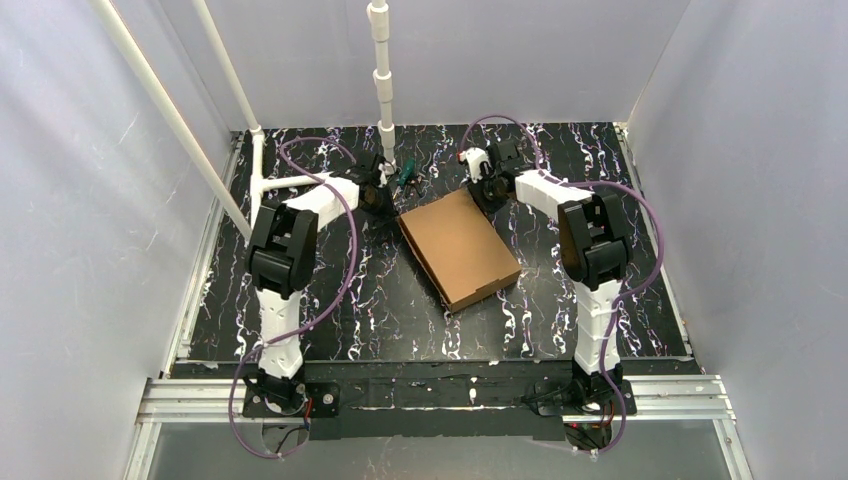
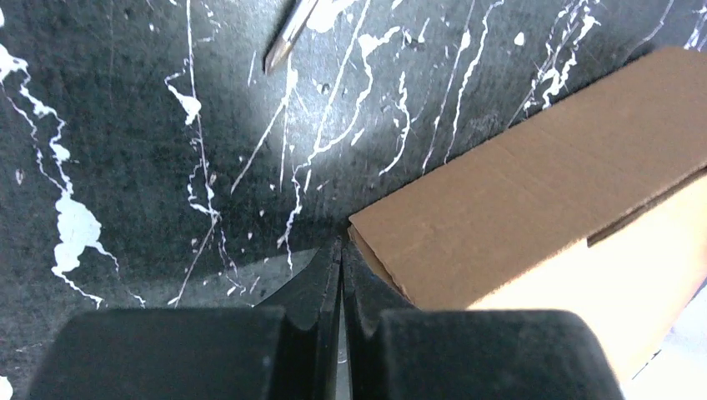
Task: Fold the paper box
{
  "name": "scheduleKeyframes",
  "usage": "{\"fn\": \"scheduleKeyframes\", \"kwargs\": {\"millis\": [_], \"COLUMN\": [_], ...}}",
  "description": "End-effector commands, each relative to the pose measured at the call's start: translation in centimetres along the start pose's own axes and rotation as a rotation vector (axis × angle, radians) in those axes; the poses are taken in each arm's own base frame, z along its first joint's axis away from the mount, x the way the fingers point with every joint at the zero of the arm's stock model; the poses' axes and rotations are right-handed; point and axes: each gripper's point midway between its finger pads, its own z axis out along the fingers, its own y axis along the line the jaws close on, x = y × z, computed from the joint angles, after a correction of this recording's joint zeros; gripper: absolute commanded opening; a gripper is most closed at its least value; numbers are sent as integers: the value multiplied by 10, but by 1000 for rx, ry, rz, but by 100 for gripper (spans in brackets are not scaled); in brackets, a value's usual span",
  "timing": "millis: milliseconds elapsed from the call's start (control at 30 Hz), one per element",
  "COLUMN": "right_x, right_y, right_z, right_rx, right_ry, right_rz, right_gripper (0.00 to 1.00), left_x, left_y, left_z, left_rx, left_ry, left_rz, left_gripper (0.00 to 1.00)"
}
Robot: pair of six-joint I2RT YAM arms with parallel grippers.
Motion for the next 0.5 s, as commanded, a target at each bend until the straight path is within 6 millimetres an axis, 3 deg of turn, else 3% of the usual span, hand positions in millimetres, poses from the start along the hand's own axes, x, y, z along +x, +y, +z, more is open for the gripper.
{"fn": "scheduleKeyframes", "kwargs": {"millis": [0, 267, 333, 467], "right_x": [40, 40, 37, 33], "right_y": [42, 50, 43, 10], "right_z": [5, 8, 7, -6], "right_rx": [-102, -123, -88, 8], "right_ry": [133, 146, 142, 127], "right_rz": [-13, -35, -35, 27], "right_gripper": [25, 25, 25, 27], "left_x": [-15, -13, -13, -14], "left_y": [-50, -72, -67, -41], "left_z": [-9, -9, -12, -25], "left_rx": [105, 117, 90, 9], "left_ry": [-26, -19, -24, -56], "left_rz": [41, 102, 105, 82], "left_gripper": [0, 0, 0, 0]}}
